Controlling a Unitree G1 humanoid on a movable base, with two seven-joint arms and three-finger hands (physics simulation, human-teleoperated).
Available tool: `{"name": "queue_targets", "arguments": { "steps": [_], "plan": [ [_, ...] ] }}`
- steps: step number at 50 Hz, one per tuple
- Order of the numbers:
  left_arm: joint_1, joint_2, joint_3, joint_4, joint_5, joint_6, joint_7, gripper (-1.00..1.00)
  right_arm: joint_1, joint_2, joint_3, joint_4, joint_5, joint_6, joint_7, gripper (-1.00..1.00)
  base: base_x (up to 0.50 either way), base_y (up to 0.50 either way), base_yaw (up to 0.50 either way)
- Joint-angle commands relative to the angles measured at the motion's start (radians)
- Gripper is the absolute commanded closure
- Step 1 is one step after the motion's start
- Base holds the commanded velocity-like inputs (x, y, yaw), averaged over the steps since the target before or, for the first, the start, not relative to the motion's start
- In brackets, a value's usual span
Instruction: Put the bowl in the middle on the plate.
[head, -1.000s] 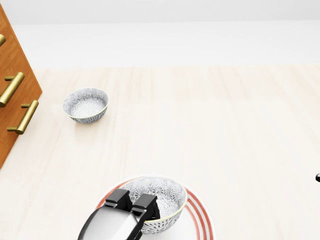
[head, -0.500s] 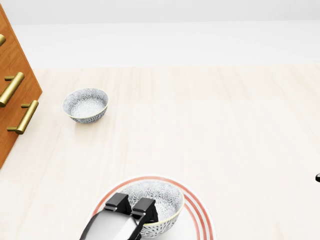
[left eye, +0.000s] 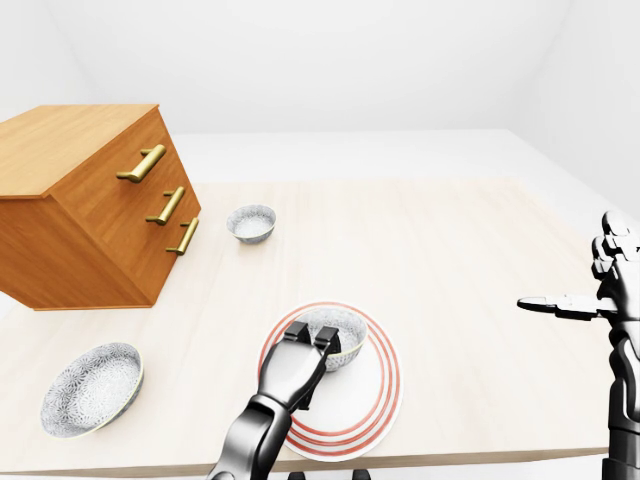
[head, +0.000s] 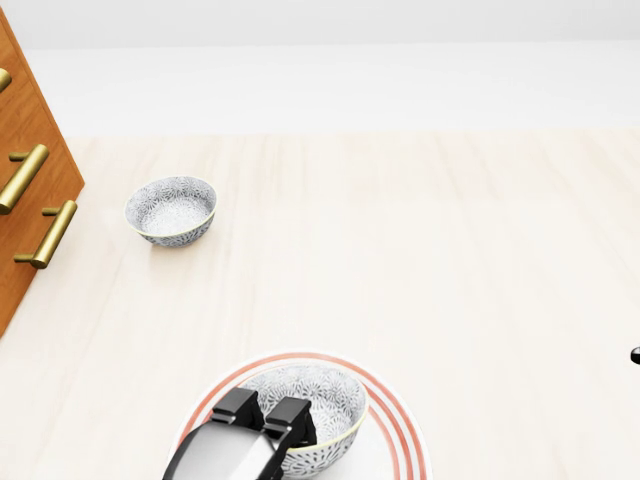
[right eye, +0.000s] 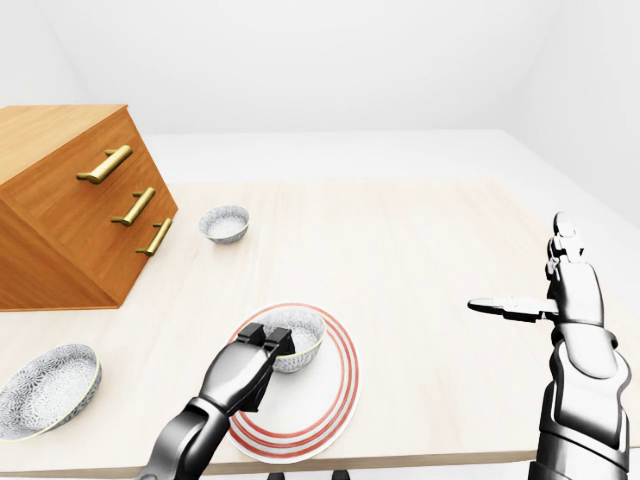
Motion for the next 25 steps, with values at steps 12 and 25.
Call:
{"name": "queue_targets", "arguments": {
  "steps": [12, 25],
  "plan": [
    [-0.004, -0.004, 0.008, 0.002, 0.053, -0.013, 0.016, 1.00, -0.002, -0.001, 0.002, 0.005, 0.001, -0.002, -0.003, -1.00, 0.00, 0.00, 0.00],
    [0.003, -0.008, 0.022, -0.034, 0.028, 0.008, -0.020, 1.00, -0.004, -0.002, 0.000, -0.008, -0.002, 0.012, -0.002, -1.00, 0.00, 0.00, 0.00]
  ]
}}
